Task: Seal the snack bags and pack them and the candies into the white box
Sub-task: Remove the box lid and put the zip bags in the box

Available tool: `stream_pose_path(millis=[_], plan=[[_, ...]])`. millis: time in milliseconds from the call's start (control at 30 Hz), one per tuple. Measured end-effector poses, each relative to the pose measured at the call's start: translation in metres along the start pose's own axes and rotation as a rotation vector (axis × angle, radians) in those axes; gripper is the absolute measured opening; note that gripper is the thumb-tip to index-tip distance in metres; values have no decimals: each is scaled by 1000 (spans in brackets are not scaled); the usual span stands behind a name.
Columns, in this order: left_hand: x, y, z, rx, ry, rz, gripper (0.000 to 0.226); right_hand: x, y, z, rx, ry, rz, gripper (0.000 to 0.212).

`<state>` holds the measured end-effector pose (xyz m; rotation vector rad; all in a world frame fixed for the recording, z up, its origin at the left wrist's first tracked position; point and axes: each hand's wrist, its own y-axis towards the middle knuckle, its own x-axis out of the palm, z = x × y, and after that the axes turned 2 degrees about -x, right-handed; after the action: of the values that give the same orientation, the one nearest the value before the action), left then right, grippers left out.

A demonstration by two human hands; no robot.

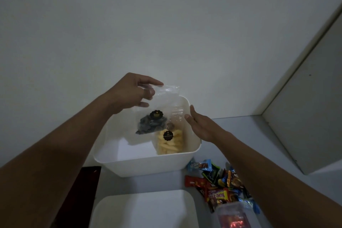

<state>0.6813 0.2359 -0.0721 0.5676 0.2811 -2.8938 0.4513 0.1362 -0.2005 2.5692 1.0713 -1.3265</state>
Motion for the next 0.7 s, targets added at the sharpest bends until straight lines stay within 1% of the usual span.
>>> stream_pose_path(millis=[67, 167, 300, 367, 433, 500, 600, 700], plan=[[12, 2, -10, -26, 10, -29, 35, -1, 0, 0, 5, 17, 9, 65], [37, 11, -34, -82, -41, -44, 34, -4, 1, 3, 13, 47, 36, 63], [68, 31, -75, -119, -34, 3, 28, -3, 2, 9, 28, 151, 65, 65], [80, 40, -92, -100, 46, 68, 25, -1, 1, 10, 53, 272, 86, 71], [90, 47, -103, -74, 208, 119, 18, 1, -1, 7, 63, 330, 92, 75], [97, 51, -107, -79, 338, 157, 13, 4, -3, 3, 60, 320, 78, 78], [103, 54, -109, -67, 427, 206, 17, 10, -5, 0, 27, 280, 63, 73], [104, 53, -108, -41, 520, 199, 15, 18, -5, 2, 3, 251, 55, 78]])
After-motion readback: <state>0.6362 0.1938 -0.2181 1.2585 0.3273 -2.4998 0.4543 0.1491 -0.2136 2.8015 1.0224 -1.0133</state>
